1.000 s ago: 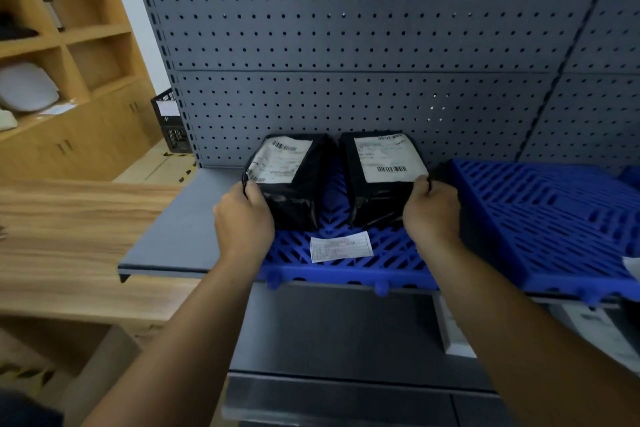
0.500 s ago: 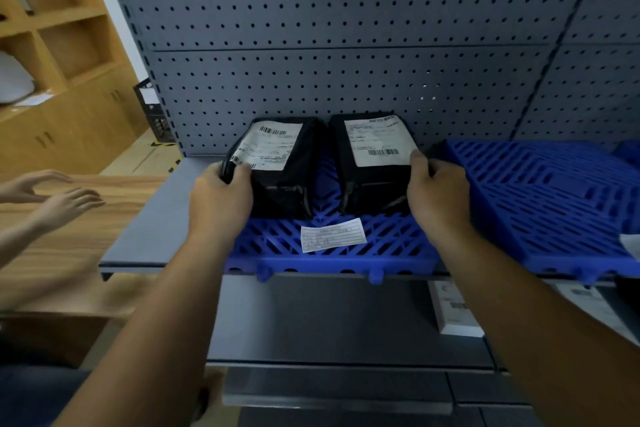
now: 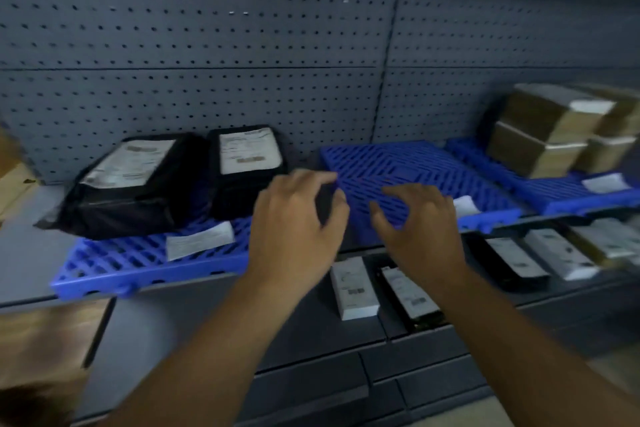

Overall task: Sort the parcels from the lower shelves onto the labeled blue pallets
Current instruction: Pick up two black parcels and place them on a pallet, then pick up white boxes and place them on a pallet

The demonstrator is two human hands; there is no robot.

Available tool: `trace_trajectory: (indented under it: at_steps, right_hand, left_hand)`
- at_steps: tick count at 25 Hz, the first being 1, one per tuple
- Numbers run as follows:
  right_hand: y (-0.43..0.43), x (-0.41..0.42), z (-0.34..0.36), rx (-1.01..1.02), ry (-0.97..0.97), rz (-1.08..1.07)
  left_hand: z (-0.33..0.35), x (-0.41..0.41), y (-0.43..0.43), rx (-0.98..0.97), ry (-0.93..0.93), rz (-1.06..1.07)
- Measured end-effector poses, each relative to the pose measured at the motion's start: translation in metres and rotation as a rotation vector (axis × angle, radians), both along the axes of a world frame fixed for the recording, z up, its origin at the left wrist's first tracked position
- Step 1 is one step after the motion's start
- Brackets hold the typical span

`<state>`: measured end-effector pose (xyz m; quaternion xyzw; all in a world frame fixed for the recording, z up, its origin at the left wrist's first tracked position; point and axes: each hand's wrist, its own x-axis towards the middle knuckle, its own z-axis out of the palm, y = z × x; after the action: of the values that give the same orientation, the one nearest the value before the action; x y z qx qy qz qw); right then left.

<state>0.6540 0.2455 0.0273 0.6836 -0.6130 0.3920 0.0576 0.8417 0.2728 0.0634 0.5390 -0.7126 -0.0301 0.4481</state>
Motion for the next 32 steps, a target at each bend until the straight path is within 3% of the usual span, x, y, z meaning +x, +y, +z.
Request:
trace_trajectory:
  at_steps: [9, 14, 19, 32]
  right_hand:
    - [0.091, -0.249, -0.030, 0.020, -0.075, -0.206]
    - [0.115, -0.348, -0.046, 0.055, -0.093, -0.259]
    - [0.089, -0.382, -0.072, 0.128, -0.126, -0.227]
    - [-0.044, -0.369, -0.179, 0.462, -0.094, -0.012]
  left_hand:
    - [-0.036, -0.246, 0.041, 0.178, -0.087, -0.182]
    - [-0.062, -0.326, 0.051, 0.310, -0.042, -0.204]
    - [-0.095, -0.347, 0.027, 0.386, -0.079, -0.127]
    - [-0.185, -0.298, -0.062, 0.505, -0.155, 0.239]
